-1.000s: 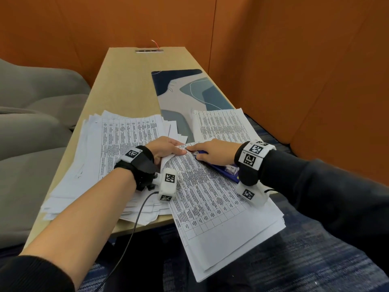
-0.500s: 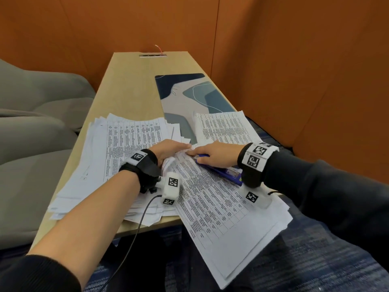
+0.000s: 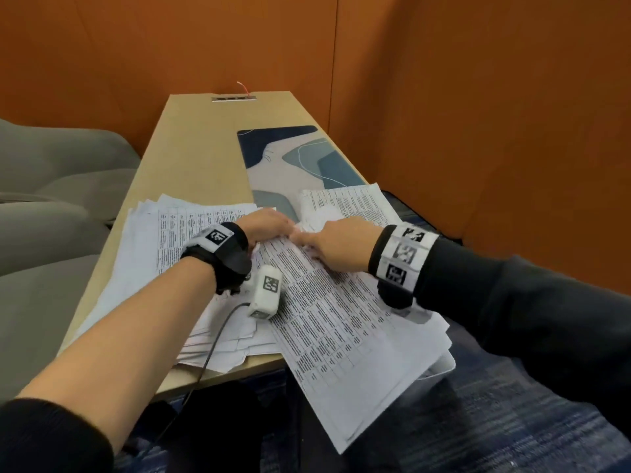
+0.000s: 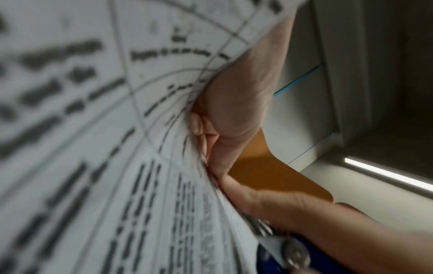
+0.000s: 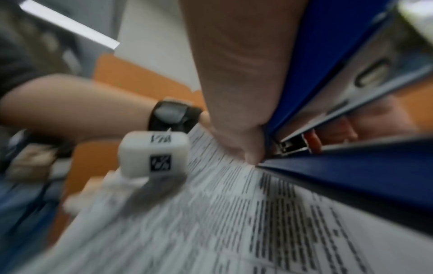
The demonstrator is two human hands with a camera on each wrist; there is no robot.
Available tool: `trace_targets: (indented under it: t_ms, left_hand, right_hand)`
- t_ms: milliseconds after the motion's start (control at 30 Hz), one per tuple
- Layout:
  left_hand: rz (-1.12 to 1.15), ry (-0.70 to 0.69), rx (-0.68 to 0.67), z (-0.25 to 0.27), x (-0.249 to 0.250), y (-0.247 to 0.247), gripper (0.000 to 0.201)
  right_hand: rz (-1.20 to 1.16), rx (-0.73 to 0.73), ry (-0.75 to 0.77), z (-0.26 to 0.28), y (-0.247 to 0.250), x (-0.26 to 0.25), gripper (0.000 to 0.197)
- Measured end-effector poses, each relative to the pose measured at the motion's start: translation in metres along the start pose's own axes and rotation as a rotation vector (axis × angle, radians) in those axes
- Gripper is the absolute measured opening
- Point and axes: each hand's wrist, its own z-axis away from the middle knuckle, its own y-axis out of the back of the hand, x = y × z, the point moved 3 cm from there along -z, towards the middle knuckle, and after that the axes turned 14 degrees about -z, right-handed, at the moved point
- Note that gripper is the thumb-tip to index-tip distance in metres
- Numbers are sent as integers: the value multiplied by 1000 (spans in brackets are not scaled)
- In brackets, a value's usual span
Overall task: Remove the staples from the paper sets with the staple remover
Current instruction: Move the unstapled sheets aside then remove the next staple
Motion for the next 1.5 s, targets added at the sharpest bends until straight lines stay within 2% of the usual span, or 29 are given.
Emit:
trace_targets:
  t_ms: [67,133,200,300,367,467,533,600,667,700,767,833,900,967,1067,1133,1167,1233,1333,1400,1500]
  left_hand:
    - [69,-94,30,2,15,20,9]
    - [113,-142,66,4,30,35,8]
    - [144,-137,-31,4,35,39,24]
    - [36,0,-236,11,17,29,54]
    - [-29,85,-298,11,-3,21,72]
    - [136,93,-372,22,-15,14,44]
    - [243,81,-371,27,-19,12,43]
    - [369,91,-233,27,-17,10,36]
    - [592,163,-73,26,-17,2,28]
    - [684,208,-60,28,-16,-5,28]
    - [703,241,-140,39,-6,-22,24]
    - [608,207,-185,44,1,-36,18]
    - [556,174,-55,45,7,-39,21]
    - [604,84,122,46,15,-31,25]
    - [680,-94,396,52,35,-2,23]
    - [705,-174,592,56,47,25,20]
    - [693,-210,692,58,51,40,19]
    - [614,-277,865,62,60,68,12]
    - [528,-312,1028,70,78,101,29]
    - [493,-320,1082,73,85,112,30]
    - [505,-335,1086,72,85,114,26]
  right_hand:
    - [-255,46,-66,6,14,30,45]
    - [-354,72,-147,19,25,68,45]
    - [-359,56,-260,40,28,109,45]
    - [-394,-28,-430,77,9,160,46]
    - [-411,-74,-542,103,-15,187,44]
    - [-410,-201,-654,132,-56,214,35]
    - [-400,-301,-686,143,-79,224,37]
    - [-380,-368,-700,147,-92,228,39]
    - [-365,-402,-709,148,-95,229,40]
    - [-353,-410,-715,147,-96,230,41]
    - [-310,-429,-728,145,-96,231,43]
    - [-280,-439,-731,143,-97,230,44]
    - [-273,-438,-721,142,-95,227,44]
    - [-316,-383,-724,140,-89,227,46]
    - [-500,-86,-701,136,-58,219,40]
    - [-637,118,-602,130,-30,200,33]
    - [-669,144,-528,125,-20,186,32]
    - [-618,27,-380,114,-7,151,38]
    - [-410,-149,-225,93,-20,109,50]
    - [-400,-153,-158,81,-37,89,50]
    - [-450,-81,-126,72,-45,80,39]
